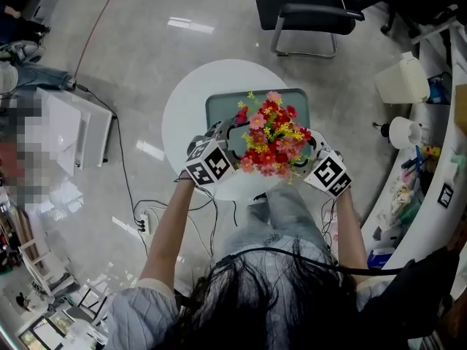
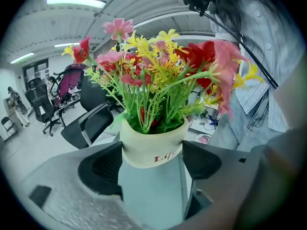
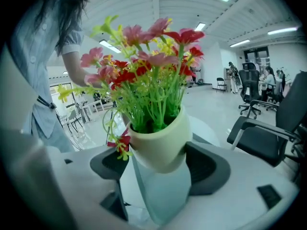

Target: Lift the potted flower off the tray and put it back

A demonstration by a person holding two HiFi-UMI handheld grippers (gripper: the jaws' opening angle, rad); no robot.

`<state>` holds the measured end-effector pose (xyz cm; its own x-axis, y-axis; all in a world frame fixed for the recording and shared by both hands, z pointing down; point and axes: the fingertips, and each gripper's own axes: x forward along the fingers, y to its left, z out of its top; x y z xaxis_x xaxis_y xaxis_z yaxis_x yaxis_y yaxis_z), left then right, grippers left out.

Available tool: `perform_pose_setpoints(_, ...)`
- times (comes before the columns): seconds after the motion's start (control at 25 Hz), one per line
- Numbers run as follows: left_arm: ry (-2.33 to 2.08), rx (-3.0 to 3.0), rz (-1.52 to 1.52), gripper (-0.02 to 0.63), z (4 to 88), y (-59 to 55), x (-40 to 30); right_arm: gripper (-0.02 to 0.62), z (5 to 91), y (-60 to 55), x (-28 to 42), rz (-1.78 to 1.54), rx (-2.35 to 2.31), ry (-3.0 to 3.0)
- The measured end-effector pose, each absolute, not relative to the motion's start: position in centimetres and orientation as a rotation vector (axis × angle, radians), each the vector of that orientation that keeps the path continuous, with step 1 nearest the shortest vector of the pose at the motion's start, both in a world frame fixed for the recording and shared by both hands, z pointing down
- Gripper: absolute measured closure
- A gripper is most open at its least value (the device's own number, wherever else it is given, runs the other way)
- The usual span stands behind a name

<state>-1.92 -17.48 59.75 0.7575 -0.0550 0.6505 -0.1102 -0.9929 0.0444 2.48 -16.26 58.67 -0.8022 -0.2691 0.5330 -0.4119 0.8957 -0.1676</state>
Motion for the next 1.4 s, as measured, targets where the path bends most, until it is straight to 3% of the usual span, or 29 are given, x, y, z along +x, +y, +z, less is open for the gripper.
perform_pose_setpoints(1.4, -0.414, 2.838, 1.013, 0.227, 53.5, -4.2, -7.6, 0.238, 52.9, -3.8, -2.8, 0.269, 0.286, -2.579)
